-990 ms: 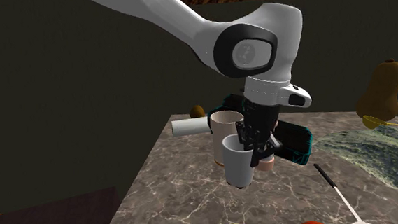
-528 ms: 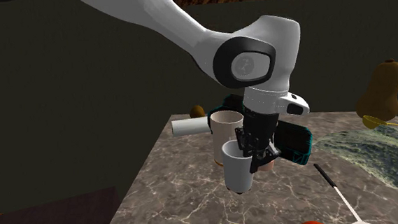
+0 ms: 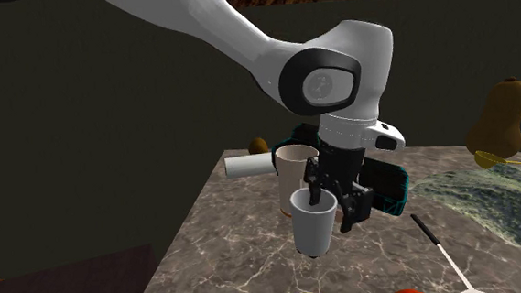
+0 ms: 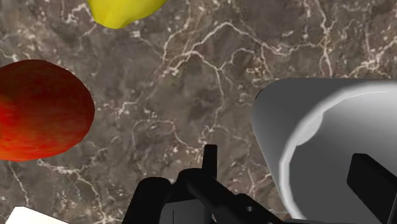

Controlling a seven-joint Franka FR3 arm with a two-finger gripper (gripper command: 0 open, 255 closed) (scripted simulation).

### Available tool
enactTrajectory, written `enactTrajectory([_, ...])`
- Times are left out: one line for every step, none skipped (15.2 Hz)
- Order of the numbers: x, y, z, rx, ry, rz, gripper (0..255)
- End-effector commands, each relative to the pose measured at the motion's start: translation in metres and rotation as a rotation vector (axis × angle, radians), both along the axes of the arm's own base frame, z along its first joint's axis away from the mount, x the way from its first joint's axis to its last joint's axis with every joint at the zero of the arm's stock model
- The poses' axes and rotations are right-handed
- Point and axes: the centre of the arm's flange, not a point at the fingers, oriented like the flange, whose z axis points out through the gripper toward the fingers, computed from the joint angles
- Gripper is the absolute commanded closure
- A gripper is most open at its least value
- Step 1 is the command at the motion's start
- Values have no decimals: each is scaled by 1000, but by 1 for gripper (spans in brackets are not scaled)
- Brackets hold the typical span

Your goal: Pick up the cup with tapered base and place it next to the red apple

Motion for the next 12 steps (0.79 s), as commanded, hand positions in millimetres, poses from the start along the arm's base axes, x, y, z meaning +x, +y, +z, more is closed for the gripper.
enactTrajectory([0,0,0,0,0,0,0])
enactTrajectory([0,0,0,0,0,0,0])
enactTrajectory([1,-1,13,0,0,0,0])
enactTrajectory([2,-2,26,0,0,0,0])
enactTrajectory([3,-3,39,0,0,0,0])
enactTrajectory([3,-4,50,0,0,0,0])
enactTrajectory([3,-4,50,0,0,0,0])
enactTrajectory([3,-4,50,0,0,0,0])
enactTrajectory([3,-4,50,0,0,0,0])
enactTrajectory([3,-4,50,0,0,0,0])
enactTrajectory([3,-4,50,0,0,0,0])
enactTrajectory([3,-4,50,0,0,0,0])
